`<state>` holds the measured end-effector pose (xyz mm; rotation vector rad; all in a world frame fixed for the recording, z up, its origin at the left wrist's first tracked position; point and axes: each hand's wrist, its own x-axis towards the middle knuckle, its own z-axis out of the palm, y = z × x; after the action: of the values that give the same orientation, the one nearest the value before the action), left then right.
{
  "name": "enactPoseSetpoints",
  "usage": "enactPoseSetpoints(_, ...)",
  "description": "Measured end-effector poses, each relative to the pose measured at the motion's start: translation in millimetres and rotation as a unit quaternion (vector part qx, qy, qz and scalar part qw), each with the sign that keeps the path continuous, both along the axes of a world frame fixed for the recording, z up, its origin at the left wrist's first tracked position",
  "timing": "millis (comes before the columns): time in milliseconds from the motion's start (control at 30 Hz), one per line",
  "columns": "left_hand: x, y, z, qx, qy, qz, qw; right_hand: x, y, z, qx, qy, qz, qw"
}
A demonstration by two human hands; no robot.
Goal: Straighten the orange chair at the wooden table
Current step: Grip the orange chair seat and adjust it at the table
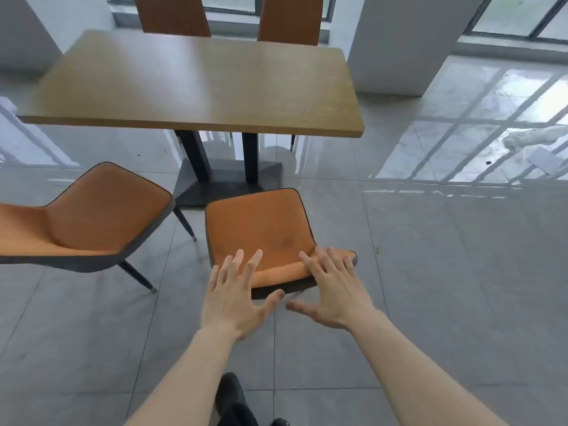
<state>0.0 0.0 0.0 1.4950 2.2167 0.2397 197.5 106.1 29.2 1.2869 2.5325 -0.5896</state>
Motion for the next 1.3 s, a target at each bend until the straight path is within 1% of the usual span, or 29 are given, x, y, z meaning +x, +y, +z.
enactPoseSetpoints(33, -1.1, -0.3, -3.3, -0.016, -0.004, -0.001, 1.0, -2.7, 0.0, -4.8, 0.01, -0.009, 0.011, 1.0)
enactPoseSetpoints(133, -3.4, 0.7, -14.4, 0.007, 0.028, -0.01, 1.0, -5.9, 3.7, -18.8, 0.06, -0.018, 0.012, 0.998)
enactPoseSetpoints(267, -9.2, 4.0, -19.5, 0.031, 0.027, -0.027, 0.999, -9.1, 7.2, -27.2, 0.097, -0.009, 0.018, 0.995)
enactPoseSetpoints(400, -13.7, 11.9, -21.8, 0.033, 0.018, -0.034, 0.999, -12.7, 14.0, -31.5, 0.107, 0.007, 0.013, 0.994)
enactPoseSetpoints(600, -31.5, 32.1, -22.6, 0.033, 0.017, -0.039, 0.999, -28.5, 32.8, -33.0, 0.11, -0.015, 0.007, 0.994)
enactPoseSetpoints(1100, -128.7, 121.7, -30.3, 0.055, 0.016, -0.068, 0.996, -119.7, 107.1, -31.5, 0.118, -0.032, -0.019, 0.992)
enactPoseSetpoints(1233, -162.1, 139.8, -30.7, 0.078, 0.03, -0.082, 0.993, -148.7, 118.8, -31.3, 0.136, -0.01, -0.035, 0.99)
enactPoseSetpoints(1300, -182.0, 141.7, -29.6, 0.072, 0.035, -0.097, 0.992, -165.1, 115.6, -33.4, 0.142, 0.003, -0.048, 0.989)
